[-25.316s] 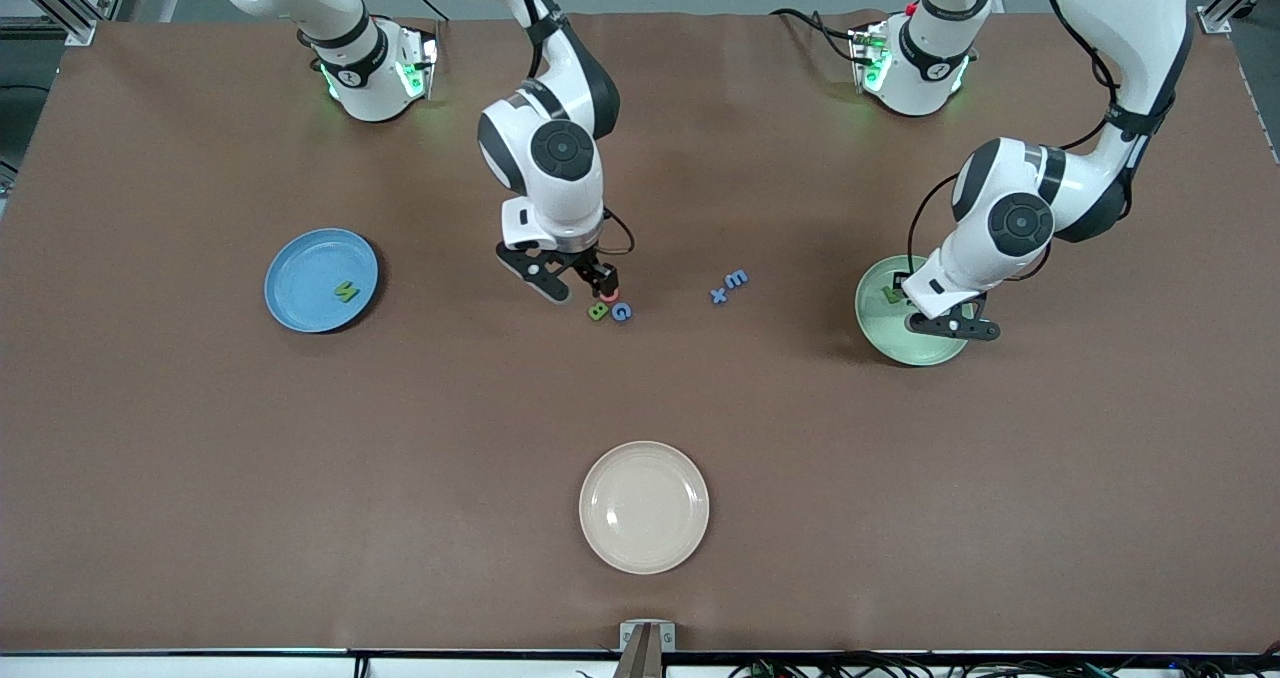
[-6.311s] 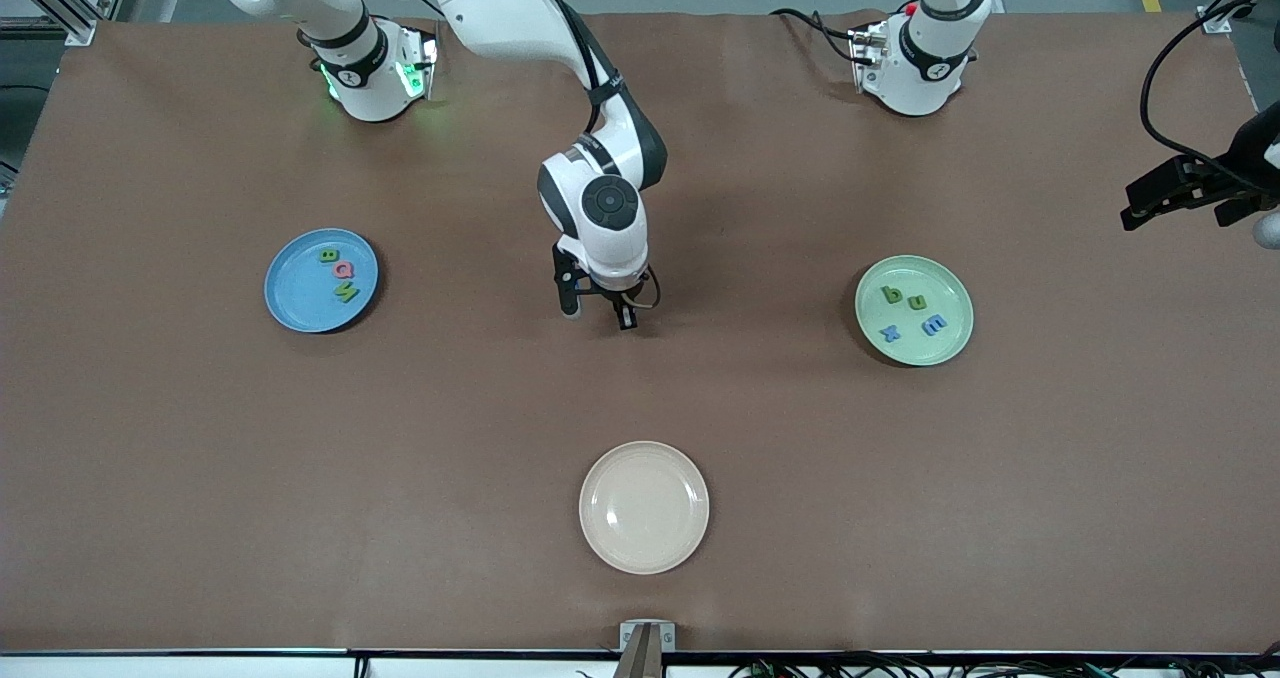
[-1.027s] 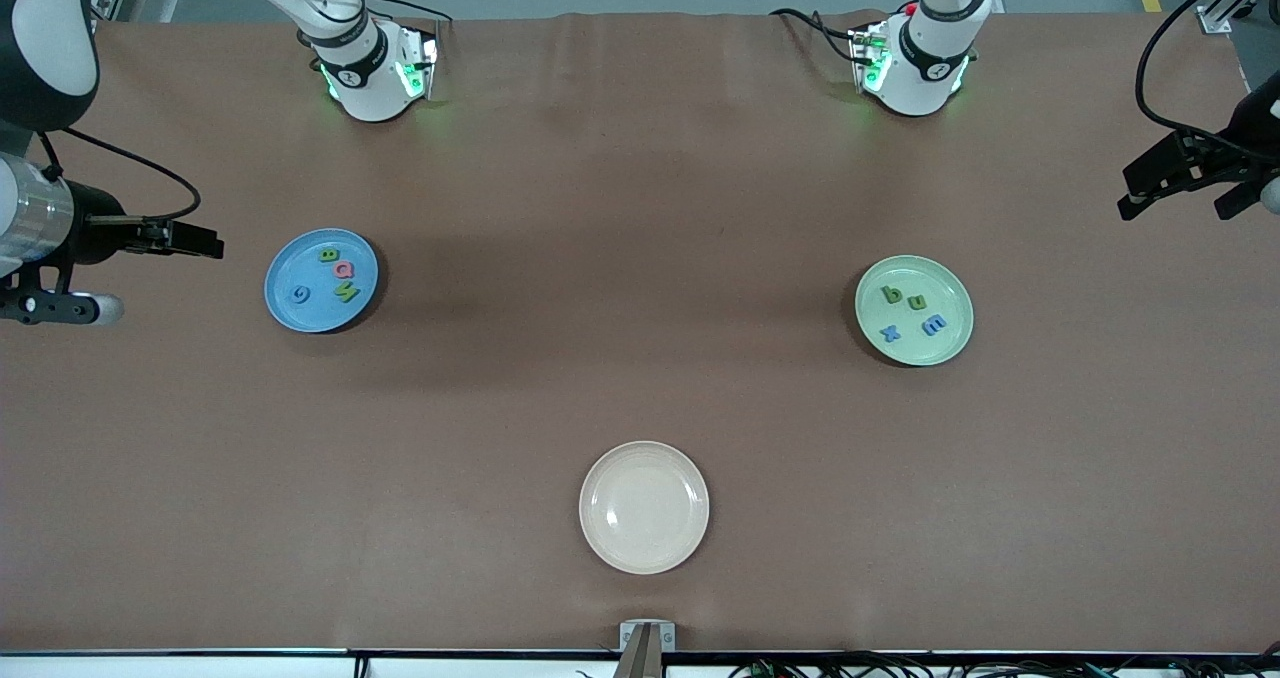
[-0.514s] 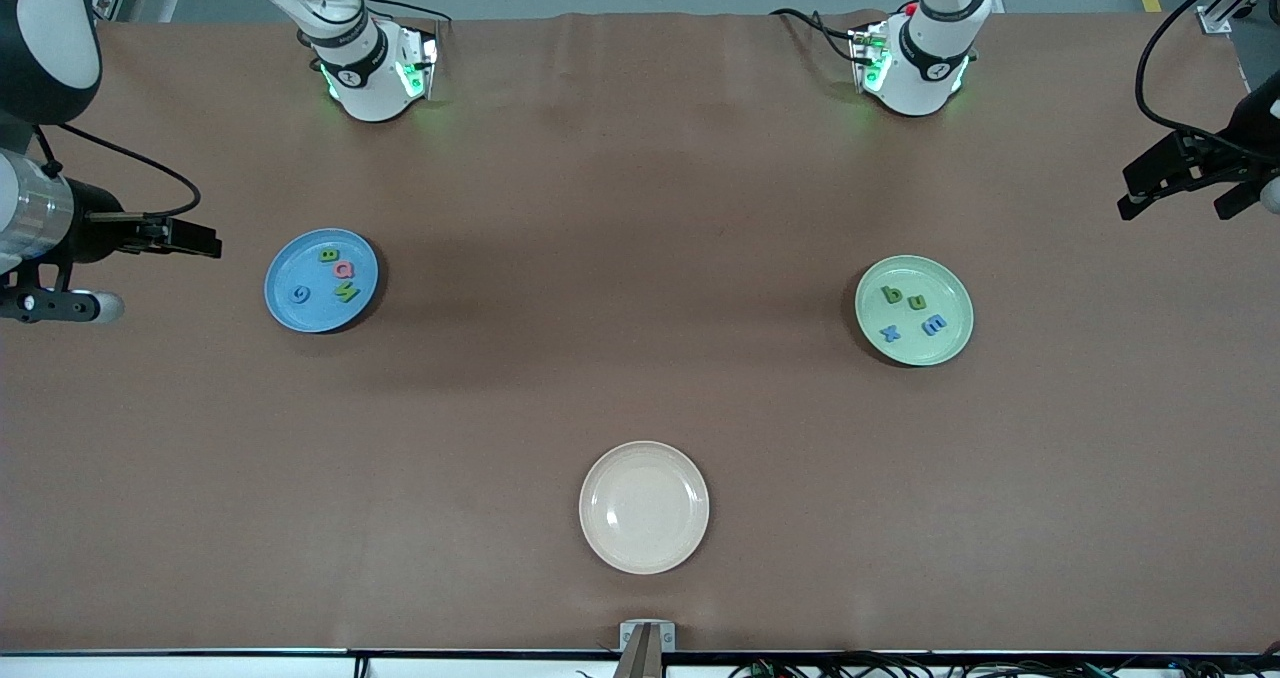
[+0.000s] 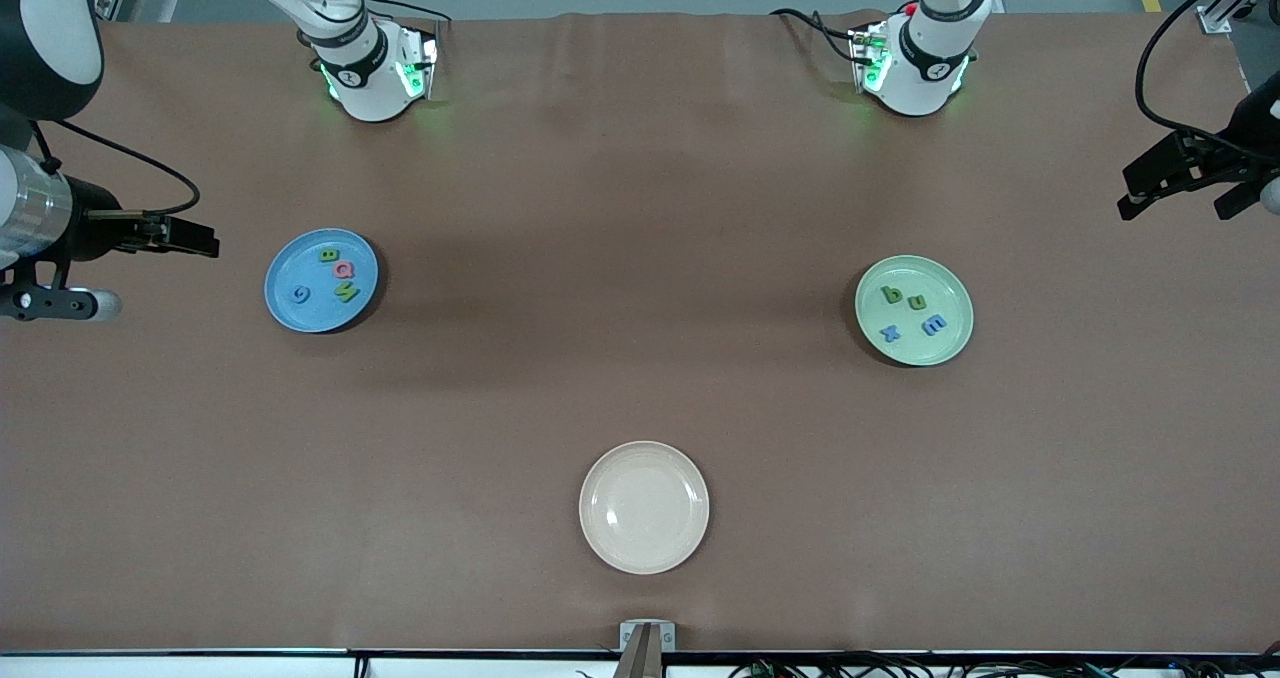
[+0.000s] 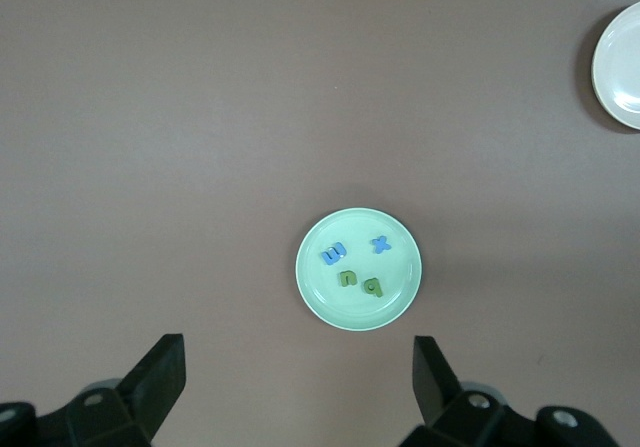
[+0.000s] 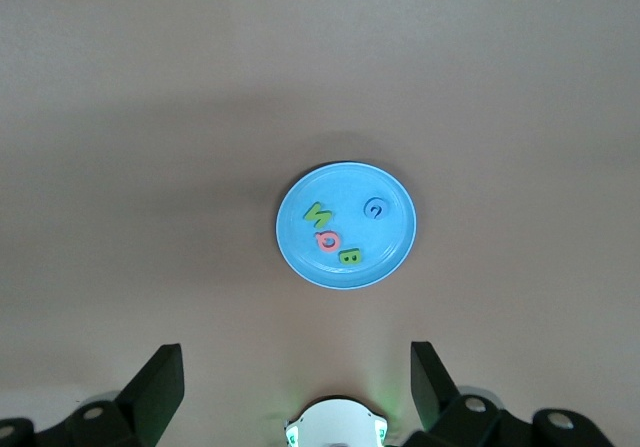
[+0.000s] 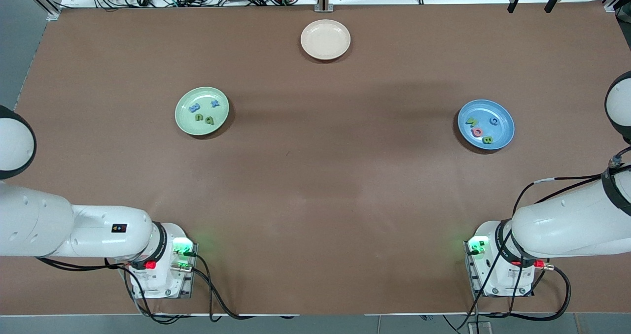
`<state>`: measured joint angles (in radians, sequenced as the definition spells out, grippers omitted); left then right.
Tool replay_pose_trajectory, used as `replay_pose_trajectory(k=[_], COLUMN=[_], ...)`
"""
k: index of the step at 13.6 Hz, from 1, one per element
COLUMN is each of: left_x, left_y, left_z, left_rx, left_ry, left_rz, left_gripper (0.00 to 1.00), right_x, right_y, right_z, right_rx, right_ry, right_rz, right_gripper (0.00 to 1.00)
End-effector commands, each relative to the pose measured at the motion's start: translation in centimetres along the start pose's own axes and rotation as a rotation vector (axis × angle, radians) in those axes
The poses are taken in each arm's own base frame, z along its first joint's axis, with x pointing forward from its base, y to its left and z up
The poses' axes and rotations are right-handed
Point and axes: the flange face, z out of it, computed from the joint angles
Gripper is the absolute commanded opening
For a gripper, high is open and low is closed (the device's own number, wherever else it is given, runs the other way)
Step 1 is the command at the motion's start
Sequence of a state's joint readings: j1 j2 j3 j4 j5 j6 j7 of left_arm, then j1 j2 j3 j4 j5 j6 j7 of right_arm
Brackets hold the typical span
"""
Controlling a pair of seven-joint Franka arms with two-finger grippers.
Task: Sort uppercase to blue plate, lowercase to green plate
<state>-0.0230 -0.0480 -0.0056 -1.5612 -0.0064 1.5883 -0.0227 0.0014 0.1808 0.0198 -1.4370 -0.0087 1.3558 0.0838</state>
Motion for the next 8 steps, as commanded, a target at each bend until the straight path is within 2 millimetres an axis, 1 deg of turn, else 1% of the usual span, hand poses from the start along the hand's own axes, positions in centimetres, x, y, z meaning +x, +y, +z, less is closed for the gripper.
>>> replay_pose_trajectory(k=[1, 5, 8], left_x=[-0.3, -0.3, -0.3], left_y=[-0.1, -0.1, -0.1], left_z=[-0.1, -0.1, -0.1], left_rx=[-0.005, -0.005, -0.005], left_ry=[0.0, 0.0, 0.0], left_rz=[-0.004, -0.004, -0.006], left_gripper=[1.0, 1.0, 1.0], right_x=[-1.3, -3.0, -5.1], right_y=[0.3, 0.8, 1.6], right_z=[-1.2, -2.2, -1.9], right_rx=[-0.022, -0.018, -0.008], right_ry=[0.018, 0.05, 0.107], right_rz=[-0.002, 0.003, -0.009], right_gripper=[1.0, 1.0, 1.0])
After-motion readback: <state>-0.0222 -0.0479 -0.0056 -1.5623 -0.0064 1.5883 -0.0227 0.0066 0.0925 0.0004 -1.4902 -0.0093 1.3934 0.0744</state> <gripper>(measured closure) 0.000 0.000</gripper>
